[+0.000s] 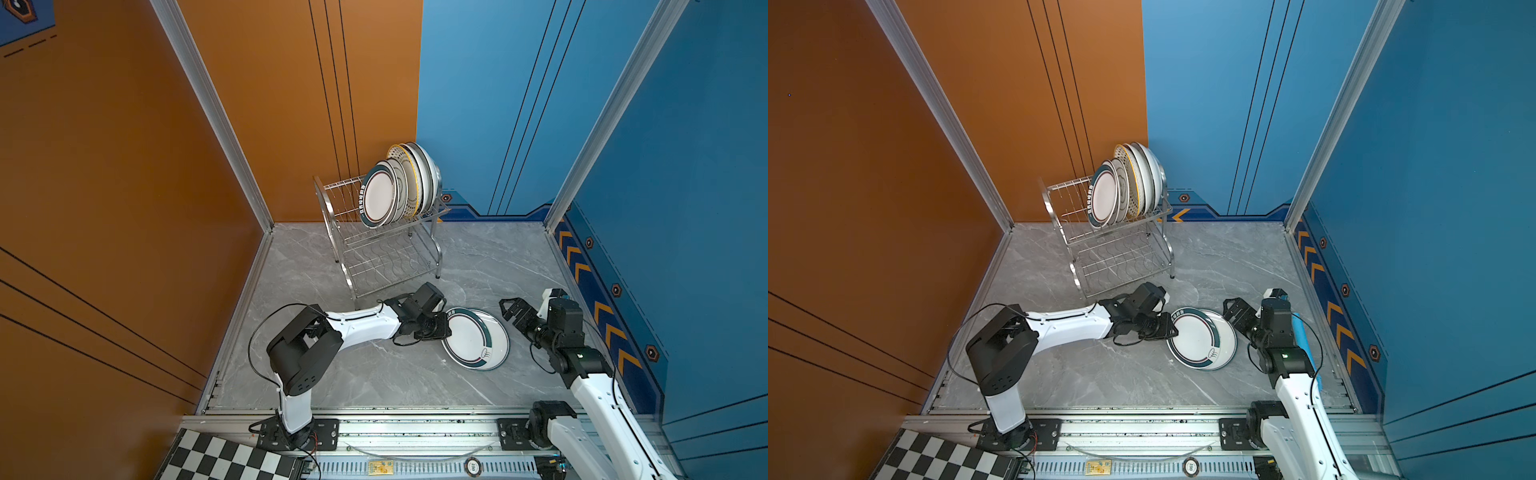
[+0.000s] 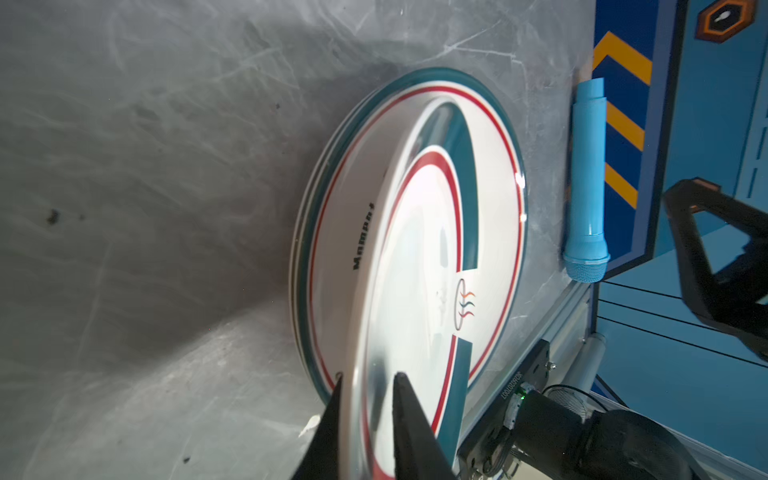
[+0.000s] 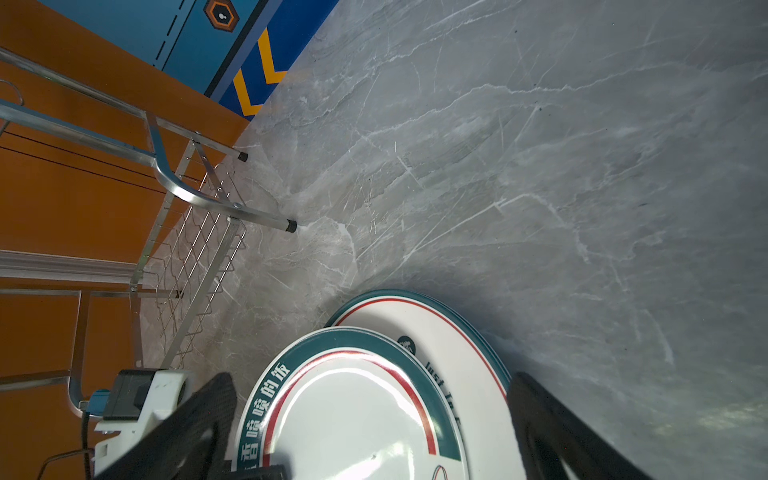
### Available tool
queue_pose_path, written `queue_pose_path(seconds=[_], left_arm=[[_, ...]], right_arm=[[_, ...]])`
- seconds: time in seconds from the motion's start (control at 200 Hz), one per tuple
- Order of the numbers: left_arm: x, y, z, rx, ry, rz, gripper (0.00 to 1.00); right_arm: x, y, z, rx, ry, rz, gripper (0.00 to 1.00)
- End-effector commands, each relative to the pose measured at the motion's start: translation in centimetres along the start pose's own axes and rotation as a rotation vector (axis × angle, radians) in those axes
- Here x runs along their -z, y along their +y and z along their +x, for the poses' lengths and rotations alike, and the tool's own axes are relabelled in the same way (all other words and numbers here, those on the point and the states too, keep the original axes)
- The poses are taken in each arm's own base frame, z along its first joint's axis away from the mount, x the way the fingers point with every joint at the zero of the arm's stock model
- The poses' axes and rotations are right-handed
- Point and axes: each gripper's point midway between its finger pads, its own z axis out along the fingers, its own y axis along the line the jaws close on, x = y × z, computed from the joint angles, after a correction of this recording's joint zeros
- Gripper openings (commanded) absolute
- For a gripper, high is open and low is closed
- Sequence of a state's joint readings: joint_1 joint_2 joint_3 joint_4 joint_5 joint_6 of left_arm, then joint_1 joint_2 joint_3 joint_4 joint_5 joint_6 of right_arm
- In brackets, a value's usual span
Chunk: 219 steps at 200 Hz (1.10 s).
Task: Unload the plates from the dish rack
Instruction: 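Lay the plate flat on the stack with the left gripper while the right releases, then draw the left gripper back while the right gripper reaches to the rack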
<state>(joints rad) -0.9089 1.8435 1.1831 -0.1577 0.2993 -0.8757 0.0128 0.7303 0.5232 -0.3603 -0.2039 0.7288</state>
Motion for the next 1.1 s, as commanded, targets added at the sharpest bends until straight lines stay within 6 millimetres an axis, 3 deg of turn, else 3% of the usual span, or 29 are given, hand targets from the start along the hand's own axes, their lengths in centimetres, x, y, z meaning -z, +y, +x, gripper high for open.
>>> queue_pose_path(seconds=[0.0, 0.751, 0.936, 1.091], left_arm=[[-0.7, 1.2, 1.1, -0.039, 0.04, -0.102, 0.22], [-0.5, 1.4, 1.1, -0.166, 0.028, -0.315, 0.46], [1.5, 1.6, 0.1, -0.23, -0.027, -0.376, 0.55], [5.2, 2.2, -1.5, -0.293, -0.122, -0.463, 0.64]], right_arm=[[0.6, -0.1, -0.3, 0.013, -0.008, 0.015, 1.0], [1.0, -0.1, -0.1, 0.037, 0.0, 0.005, 1.0], [1.4, 0.6, 0.0, 0.074, 0.027, -0.007, 1.0], [2.6, 3.3, -0.5, 0.162, 0.036, -0.077, 1.0]])
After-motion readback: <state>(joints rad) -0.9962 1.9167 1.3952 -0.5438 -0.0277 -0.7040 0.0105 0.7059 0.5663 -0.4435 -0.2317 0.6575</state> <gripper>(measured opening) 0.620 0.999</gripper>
